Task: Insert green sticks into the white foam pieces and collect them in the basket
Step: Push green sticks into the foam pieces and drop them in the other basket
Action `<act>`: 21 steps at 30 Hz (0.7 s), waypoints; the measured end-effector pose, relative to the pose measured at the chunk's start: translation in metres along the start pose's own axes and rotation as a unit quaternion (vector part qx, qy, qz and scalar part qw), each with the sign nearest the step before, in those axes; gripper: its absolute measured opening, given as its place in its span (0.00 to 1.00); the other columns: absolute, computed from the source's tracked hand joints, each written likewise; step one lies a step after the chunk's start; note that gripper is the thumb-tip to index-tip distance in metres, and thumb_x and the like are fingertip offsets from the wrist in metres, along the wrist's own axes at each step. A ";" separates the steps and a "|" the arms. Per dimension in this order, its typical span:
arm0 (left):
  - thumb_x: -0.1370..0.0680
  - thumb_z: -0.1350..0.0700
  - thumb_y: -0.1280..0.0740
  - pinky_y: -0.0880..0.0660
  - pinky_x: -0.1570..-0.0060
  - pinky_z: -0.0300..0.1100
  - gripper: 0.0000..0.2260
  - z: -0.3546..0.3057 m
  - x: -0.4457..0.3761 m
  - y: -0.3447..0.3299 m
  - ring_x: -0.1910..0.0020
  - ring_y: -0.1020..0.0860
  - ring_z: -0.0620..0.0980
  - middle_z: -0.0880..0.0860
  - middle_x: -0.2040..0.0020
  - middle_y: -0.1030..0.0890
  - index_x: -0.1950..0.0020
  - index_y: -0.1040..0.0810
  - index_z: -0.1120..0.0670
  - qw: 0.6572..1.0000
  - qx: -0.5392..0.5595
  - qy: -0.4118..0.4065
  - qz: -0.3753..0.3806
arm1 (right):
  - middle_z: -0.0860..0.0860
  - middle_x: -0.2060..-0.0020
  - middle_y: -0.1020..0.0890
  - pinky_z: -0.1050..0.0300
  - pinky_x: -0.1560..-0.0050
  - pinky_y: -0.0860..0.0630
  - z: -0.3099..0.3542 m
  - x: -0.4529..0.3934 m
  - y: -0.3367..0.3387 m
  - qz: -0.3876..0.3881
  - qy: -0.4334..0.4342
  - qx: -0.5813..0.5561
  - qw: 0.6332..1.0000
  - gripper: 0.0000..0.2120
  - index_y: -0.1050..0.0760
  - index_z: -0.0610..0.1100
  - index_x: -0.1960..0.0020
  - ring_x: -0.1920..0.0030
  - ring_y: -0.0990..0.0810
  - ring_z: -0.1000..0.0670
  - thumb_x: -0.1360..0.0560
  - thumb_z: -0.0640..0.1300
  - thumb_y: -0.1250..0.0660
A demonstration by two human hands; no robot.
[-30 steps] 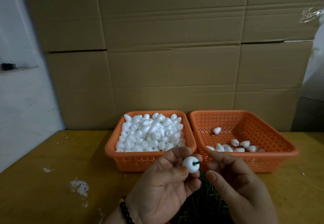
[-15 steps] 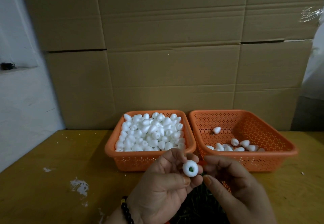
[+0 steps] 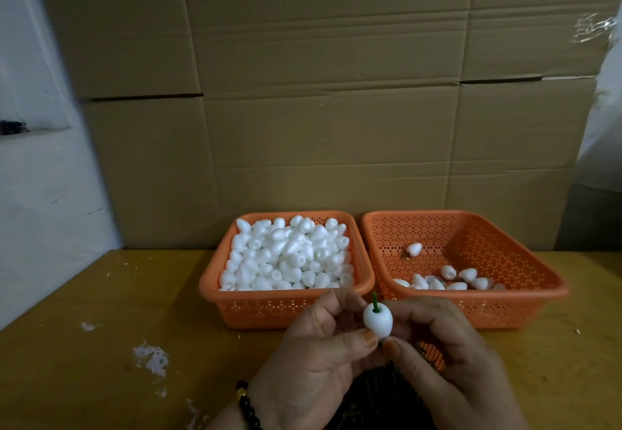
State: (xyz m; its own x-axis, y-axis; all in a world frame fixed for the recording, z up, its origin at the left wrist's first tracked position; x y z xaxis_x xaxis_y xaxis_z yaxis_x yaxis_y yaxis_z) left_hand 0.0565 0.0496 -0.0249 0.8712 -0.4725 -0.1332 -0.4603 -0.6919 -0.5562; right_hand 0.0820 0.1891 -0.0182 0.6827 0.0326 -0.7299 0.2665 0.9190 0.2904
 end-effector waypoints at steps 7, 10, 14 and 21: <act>0.33 0.63 0.31 0.27 0.59 0.40 0.15 0.007 -0.003 0.006 0.54 0.20 0.53 0.63 0.49 0.18 0.47 0.24 0.62 0.993 -0.116 0.004 -0.036 | 0.55 0.51 0.20 0.64 0.50 0.24 -0.001 0.000 0.002 -0.019 0.012 0.013 1.000 0.15 0.22 0.59 0.45 0.50 0.19 0.54 0.32 0.53 0.30; 0.34 0.63 0.32 0.26 0.63 0.39 0.15 0.010 -0.002 0.006 0.60 0.20 0.48 0.58 0.55 0.17 0.48 0.22 0.61 0.991 -0.126 0.012 -0.033 | 0.57 0.51 0.20 0.70 0.48 0.28 0.001 -0.001 0.001 -0.023 0.027 0.028 0.999 0.15 0.22 0.58 0.46 0.47 0.21 0.57 0.32 0.53 0.30; 0.35 0.62 0.30 0.27 0.64 0.40 0.17 0.009 -0.001 0.005 0.60 0.20 0.49 0.59 0.53 0.17 0.47 0.21 0.61 0.994 -0.102 0.014 -0.023 | 0.57 0.52 0.21 0.72 0.49 0.28 0.003 -0.001 0.001 -0.021 0.037 0.025 0.999 0.14 0.22 0.57 0.46 0.48 0.21 0.58 0.32 0.51 0.31; 0.43 0.57 0.23 0.26 0.63 0.40 0.23 0.009 -0.002 0.007 0.60 0.19 0.49 0.58 0.55 0.17 0.49 0.21 0.57 0.991 -0.118 -0.004 -0.067 | 0.60 0.51 0.20 0.69 0.50 0.26 0.001 0.001 0.002 -0.004 0.031 0.038 0.999 0.19 0.24 0.60 0.46 0.49 0.20 0.59 0.34 0.46 0.26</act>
State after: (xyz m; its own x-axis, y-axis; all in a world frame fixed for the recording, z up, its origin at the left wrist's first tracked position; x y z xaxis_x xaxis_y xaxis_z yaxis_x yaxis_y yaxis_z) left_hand 0.0532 0.0500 -0.0359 0.9278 -0.3648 -0.0788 -0.3676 -0.8569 -0.3615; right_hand 0.0836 0.1905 -0.0173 0.6379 0.0516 -0.7684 0.3249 0.8866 0.3292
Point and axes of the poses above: each hand's wrist, its own x-axis away from the middle knuckle, its own y-axis out of the back of the hand, z = x × y, the point moved 4 cm from there along -x, towards the middle knuckle
